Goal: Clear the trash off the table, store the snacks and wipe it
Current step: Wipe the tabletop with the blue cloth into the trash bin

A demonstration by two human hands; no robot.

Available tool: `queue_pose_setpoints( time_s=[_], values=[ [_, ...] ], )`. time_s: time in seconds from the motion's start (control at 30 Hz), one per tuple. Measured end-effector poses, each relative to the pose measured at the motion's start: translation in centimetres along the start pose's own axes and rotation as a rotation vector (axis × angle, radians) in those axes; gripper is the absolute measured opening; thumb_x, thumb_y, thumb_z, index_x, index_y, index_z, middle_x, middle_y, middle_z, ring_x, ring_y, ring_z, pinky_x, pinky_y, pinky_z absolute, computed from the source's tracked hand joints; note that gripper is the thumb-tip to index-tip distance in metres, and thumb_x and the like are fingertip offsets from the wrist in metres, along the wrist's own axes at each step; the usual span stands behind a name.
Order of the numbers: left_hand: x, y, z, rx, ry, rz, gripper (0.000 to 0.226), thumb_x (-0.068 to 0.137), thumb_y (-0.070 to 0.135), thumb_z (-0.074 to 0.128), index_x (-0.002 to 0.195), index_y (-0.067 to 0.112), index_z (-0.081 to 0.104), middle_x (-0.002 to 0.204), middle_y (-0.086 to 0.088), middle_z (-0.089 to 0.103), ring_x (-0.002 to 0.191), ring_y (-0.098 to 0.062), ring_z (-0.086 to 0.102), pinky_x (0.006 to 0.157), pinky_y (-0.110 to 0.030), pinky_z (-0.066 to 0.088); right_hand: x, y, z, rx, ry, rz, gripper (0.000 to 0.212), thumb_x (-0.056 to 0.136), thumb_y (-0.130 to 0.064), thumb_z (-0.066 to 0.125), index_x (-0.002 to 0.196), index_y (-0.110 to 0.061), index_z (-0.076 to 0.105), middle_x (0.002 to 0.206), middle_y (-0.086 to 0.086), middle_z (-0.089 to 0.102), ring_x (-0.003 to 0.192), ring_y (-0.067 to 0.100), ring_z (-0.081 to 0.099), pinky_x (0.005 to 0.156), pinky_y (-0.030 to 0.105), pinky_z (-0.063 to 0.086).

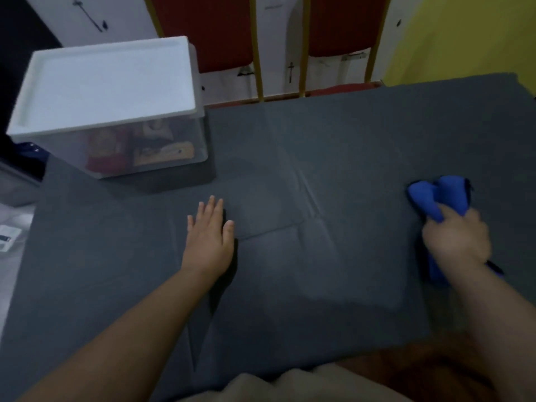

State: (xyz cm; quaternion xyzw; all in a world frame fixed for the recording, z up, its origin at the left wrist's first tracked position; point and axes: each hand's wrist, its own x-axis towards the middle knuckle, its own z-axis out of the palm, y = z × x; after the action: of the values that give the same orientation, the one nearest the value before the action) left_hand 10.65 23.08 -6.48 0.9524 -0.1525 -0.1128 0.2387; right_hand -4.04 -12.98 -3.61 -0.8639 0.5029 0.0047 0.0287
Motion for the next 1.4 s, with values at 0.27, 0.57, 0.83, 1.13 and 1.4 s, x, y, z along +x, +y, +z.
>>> queue_pose_setpoints(
  time_s=[0.27, 0.57, 0.83, 1.13, 1.4],
  values=[
    [-1.2, -5.6, -1.9, -0.044, 0.139, -0.138, 0.066, 0.088, 0.038, 0.019, 0.149, 0.011, 0.02, 0.159, -0.003, 0.012, 0.147, -0.019, 0.003, 0.117, -0.036, -0.006, -6.3, -19.9, 1.9, -0.028, 0.002, -0.591, 0.037, 0.089, -0.024, 0.044, 0.124, -0.032, 0.054, 0.12, 0.011, 0.048, 0.107, 0.035, 0.049, 0.081, 0.037, 0.045],
    [0.5, -7.4, -4.1, -0.134, 0.193, -0.128, 0.065, 0.09, 0.035, 0.017, 0.149, 0.01, 0.019, 0.158, -0.004, 0.013, 0.147, -0.018, 0.004, 0.116, -0.034, -0.007, -18.7, -17.9, 3.1, -0.01, -0.1, -1.331, 0.054, 0.053, -0.029, 0.072, 0.107, -0.034, 0.07, 0.1, 0.006, 0.067, 0.065, 0.027, 0.059, 0.05, 0.03, 0.045],
    [1.7, -7.5, -3.6, -0.079, 0.056, -0.033, 0.069, 0.088, 0.044, 0.012, 0.15, 0.013, 0.016, 0.159, -0.002, 0.009, 0.147, -0.016, 0.0, 0.115, -0.031, -0.01, -4.2, -12.1, 1.5, -0.078, 0.008, -0.452, 0.032, 0.087, -0.02, 0.046, 0.116, -0.023, 0.06, 0.099, 0.019, 0.053, 0.082, 0.04, 0.053, 0.064, 0.042, 0.052],
    [5.3, -2.9, -2.3, -0.038, -0.1, 0.161, 0.056, 0.1, 0.035, 0.022, 0.151, 0.015, 0.009, 0.16, 0.001, 0.004, 0.146, -0.014, -0.004, 0.116, -0.032, -0.01, -10.9, -22.2, 2.2, -0.088, 0.03, -0.594, 0.042, 0.084, -0.027, 0.052, 0.126, -0.029, 0.053, 0.109, 0.01, 0.052, 0.092, 0.033, 0.055, 0.068, 0.036, 0.044],
    [7.1, 0.7, 0.0, 0.02, -0.14, 0.133, 0.055, 0.1, 0.035, 0.02, 0.151, 0.016, 0.008, 0.16, 0.001, 0.001, 0.146, -0.013, -0.005, 0.116, -0.034, -0.011, -12.2, -10.6, 2.3, -0.016, -0.096, -0.641, 0.054, 0.069, -0.015, 0.07, 0.12, -0.026, 0.062, 0.093, 0.01, 0.06, 0.067, 0.03, 0.056, 0.049, 0.035, 0.047]
  ],
)
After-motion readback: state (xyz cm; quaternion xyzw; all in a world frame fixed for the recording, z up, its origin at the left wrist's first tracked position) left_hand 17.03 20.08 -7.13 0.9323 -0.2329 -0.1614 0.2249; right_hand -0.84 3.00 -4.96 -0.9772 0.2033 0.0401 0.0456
